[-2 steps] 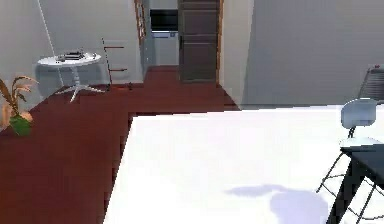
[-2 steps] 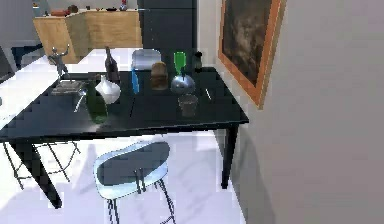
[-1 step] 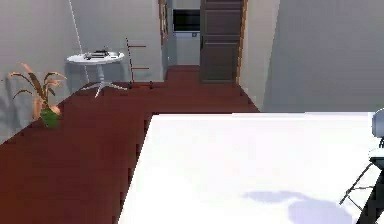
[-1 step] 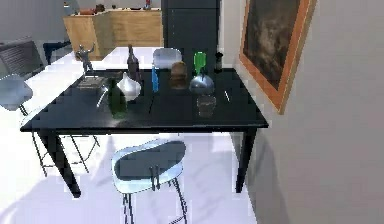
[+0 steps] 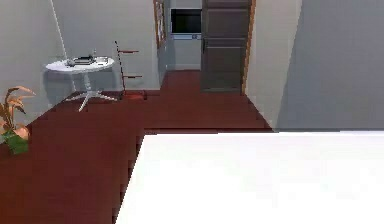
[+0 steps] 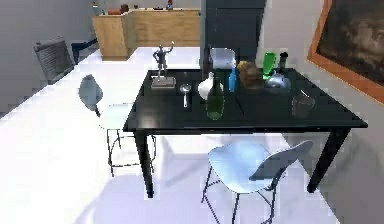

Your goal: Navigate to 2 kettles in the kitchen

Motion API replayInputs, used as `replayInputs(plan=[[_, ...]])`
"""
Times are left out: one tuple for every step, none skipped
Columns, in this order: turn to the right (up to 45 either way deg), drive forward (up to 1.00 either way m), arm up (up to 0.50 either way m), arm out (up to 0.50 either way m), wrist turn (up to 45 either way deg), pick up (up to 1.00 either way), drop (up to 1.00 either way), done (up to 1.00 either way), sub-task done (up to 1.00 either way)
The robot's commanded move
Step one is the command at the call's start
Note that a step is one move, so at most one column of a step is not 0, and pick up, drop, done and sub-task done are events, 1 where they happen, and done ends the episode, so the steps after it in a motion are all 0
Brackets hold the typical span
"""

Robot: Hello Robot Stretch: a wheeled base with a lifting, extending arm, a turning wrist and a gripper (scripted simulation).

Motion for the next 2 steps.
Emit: replayInputs(plan=[[36.0, 0.00, 0.00, 0.00, 0.0, 0.00, 0.00, 0.00, 0.00], [0.0, 1.00, 0.00, 0.00, 0.0, 0.00, 0.00, 0.00, 0.00]])
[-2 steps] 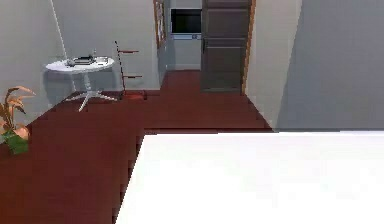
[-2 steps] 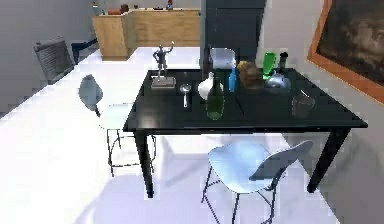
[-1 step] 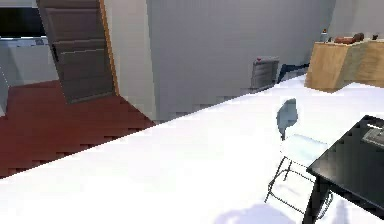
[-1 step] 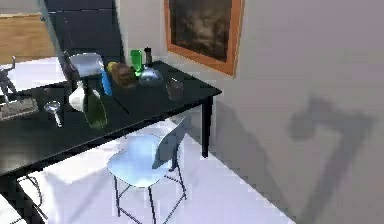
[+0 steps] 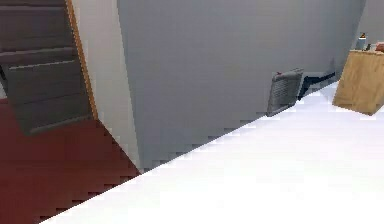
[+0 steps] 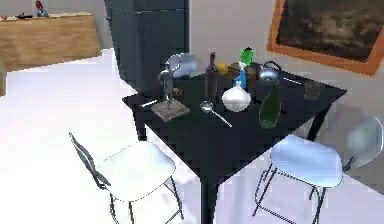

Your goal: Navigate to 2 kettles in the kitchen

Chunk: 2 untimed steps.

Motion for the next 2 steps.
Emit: replayInputs(plan=[[0.0, 0.55, 0.00, 0.00, 0.0, 0.00, 0.00, 0.00, 0.00], [45.0, 0.00, 0.00, 0.00, 0.0, 0.00, 0.00, 0.00, 0.00]])
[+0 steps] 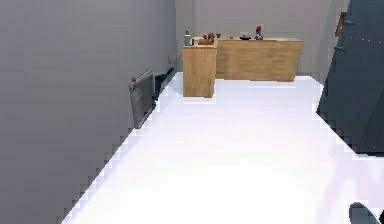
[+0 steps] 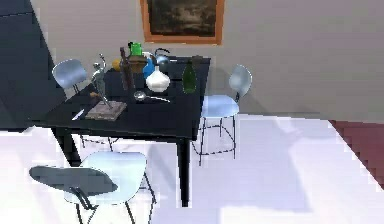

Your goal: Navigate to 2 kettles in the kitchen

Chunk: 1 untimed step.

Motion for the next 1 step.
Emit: replayInputs(plan=[[6.0, 0.00, 0.00, 0.00, 0.0, 0.00, 0.00, 0.00, 0.00]])
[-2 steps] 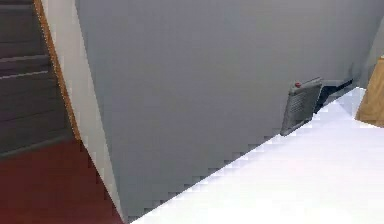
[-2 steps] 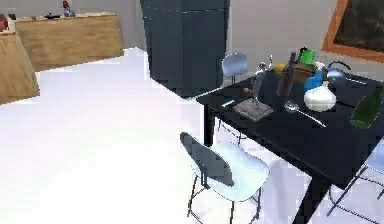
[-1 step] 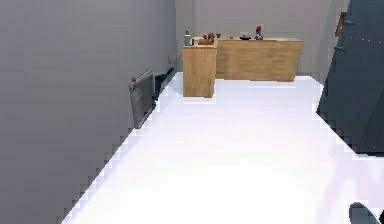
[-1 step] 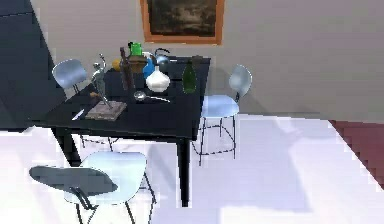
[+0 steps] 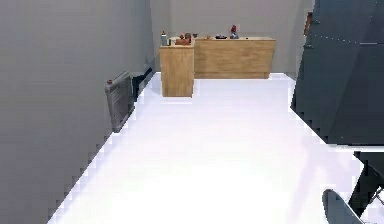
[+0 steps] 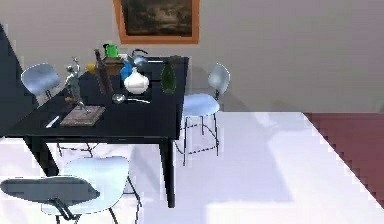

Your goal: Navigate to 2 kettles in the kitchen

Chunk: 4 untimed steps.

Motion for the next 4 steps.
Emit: replayInputs(plan=[[0.0, 1.00, 0.00, 0.00, 0.0, 0.00, 0.00, 0.00, 0.00], [15.0, 0.00, 0.00, 0.00, 0.0, 0.00, 0.00, 0.00, 0.00], [0.0, 1.00, 0.00, 0.00, 0.0, 0.00, 0.00, 0.00, 0.00], [0.0, 1.00, 0.00, 0.00, 0.0, 0.00, 0.00, 0.00, 0.00]])
